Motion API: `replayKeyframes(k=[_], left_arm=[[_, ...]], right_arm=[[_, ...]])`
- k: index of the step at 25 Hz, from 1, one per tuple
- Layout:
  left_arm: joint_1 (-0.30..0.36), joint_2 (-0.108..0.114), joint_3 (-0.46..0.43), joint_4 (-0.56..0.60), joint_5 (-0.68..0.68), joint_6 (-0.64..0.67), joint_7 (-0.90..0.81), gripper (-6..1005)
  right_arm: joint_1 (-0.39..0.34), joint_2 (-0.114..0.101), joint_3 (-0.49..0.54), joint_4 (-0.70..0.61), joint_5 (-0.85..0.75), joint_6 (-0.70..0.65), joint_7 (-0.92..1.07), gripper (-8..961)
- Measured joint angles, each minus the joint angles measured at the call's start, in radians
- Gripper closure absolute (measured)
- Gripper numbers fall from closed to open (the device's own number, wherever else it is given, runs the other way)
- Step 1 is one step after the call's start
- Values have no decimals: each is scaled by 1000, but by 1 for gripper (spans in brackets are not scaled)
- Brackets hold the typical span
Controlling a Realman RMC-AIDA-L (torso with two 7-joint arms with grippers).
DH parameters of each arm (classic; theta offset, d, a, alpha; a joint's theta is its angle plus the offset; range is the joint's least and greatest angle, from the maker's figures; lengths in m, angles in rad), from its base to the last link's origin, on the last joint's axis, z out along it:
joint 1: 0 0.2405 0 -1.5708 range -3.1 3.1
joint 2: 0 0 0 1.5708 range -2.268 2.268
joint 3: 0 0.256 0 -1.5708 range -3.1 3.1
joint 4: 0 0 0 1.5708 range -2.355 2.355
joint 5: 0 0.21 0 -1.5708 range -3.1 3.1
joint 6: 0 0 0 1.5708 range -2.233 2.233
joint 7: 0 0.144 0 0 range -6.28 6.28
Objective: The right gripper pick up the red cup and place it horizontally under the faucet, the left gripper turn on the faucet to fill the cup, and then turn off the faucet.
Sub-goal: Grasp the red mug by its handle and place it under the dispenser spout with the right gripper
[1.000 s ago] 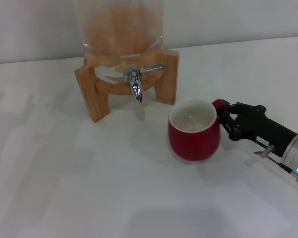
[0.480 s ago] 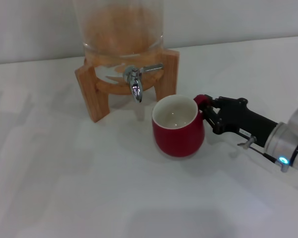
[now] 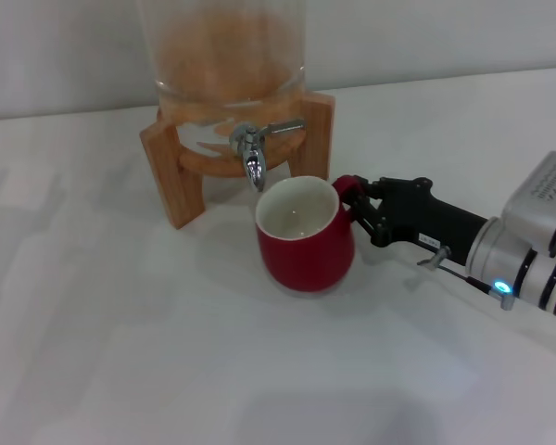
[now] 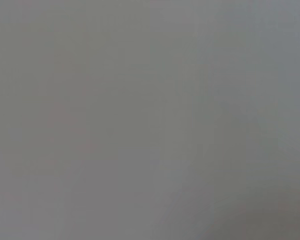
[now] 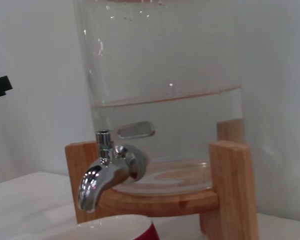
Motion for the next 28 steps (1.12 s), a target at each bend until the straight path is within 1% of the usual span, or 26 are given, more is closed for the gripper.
replayKeyframes(k=[9,16,23,28], left_arm=[[0,1,0,3,0,0,-21,170],[-1,2,1,3,0,0,-22,170],[0,2,0,3,0,0,-23,170],[0,2,0,3,1,0,-23,170]], right_arm=[[14,1,-38,-48,1,66,20,817],[31,1,-38,-50,3,94,36,817],[62,2,-41,-50,2,131,70,818],[77,4,-51,-50,6,174,70,818]])
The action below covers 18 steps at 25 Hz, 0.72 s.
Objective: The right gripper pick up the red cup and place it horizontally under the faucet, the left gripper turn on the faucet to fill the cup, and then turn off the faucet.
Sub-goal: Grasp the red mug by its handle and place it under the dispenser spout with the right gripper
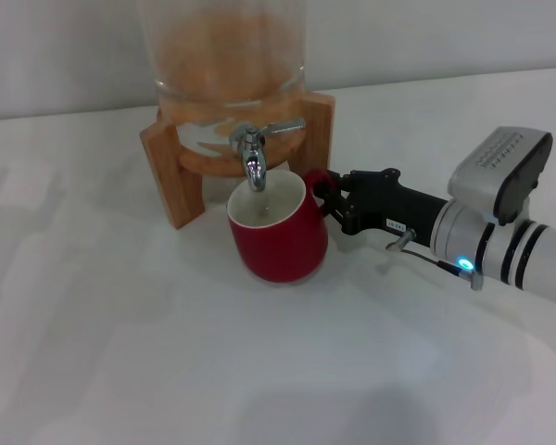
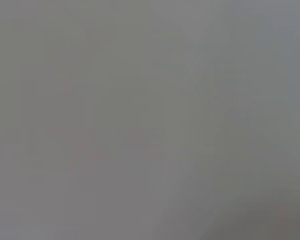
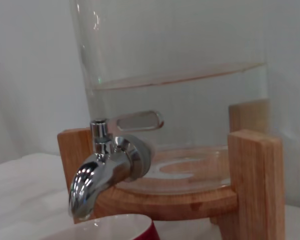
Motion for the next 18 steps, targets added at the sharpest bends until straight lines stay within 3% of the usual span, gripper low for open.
replayKeyframes(k=[18], left_arm=[[-12,1,-1,-2,0,0,0,170]], right_arm=[[17,0,-8,0,2,41,1,818]])
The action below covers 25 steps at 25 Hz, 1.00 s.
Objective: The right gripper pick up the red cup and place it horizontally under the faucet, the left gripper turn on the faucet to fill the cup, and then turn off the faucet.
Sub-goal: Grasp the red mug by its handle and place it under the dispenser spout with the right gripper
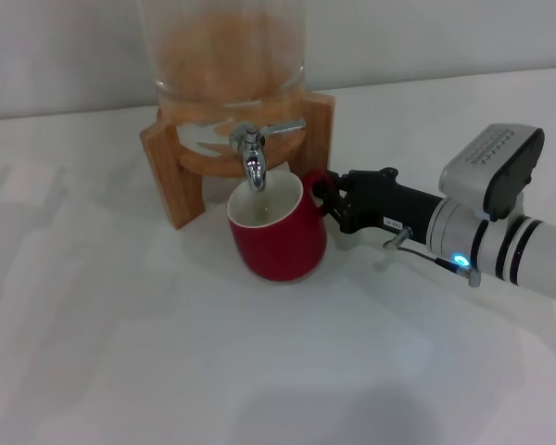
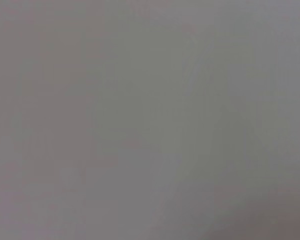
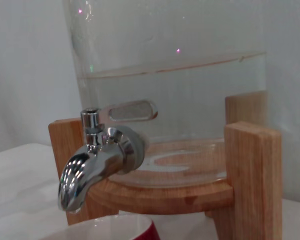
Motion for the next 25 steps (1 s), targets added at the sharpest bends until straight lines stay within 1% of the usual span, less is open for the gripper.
replayKeyframes(k=[25], left_arm=[[-2,-1,-1,2,0,0,0,170]], right_arm=[[-11,0,-32,-12,2,-1,0,819]])
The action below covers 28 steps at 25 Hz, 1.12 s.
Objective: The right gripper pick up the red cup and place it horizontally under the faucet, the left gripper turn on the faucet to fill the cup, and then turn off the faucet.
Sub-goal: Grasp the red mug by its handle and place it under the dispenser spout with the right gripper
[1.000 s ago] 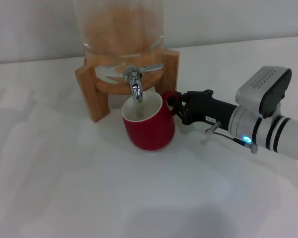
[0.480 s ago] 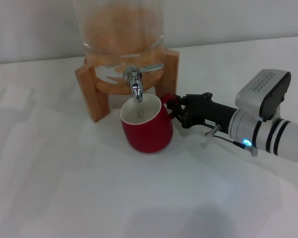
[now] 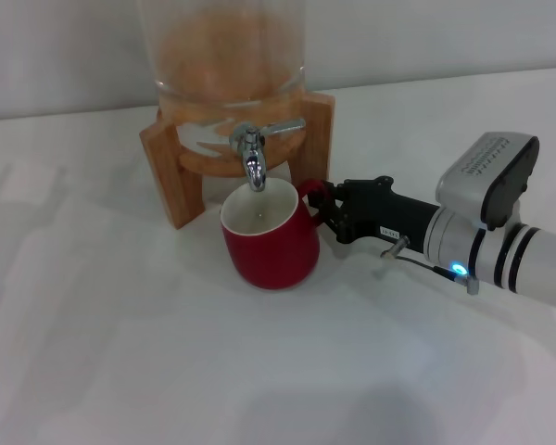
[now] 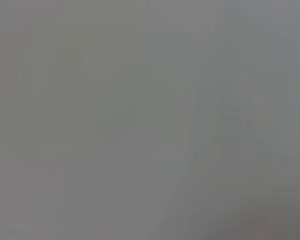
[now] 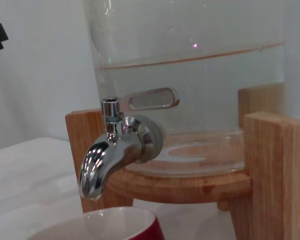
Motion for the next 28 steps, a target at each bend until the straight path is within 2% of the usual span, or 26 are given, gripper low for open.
replayKeyframes(k=[28], left_arm=[[-11,1,0,-3,0,0,1,170]], right_arm=[[4,0,1,2,-4,4,-3,796]])
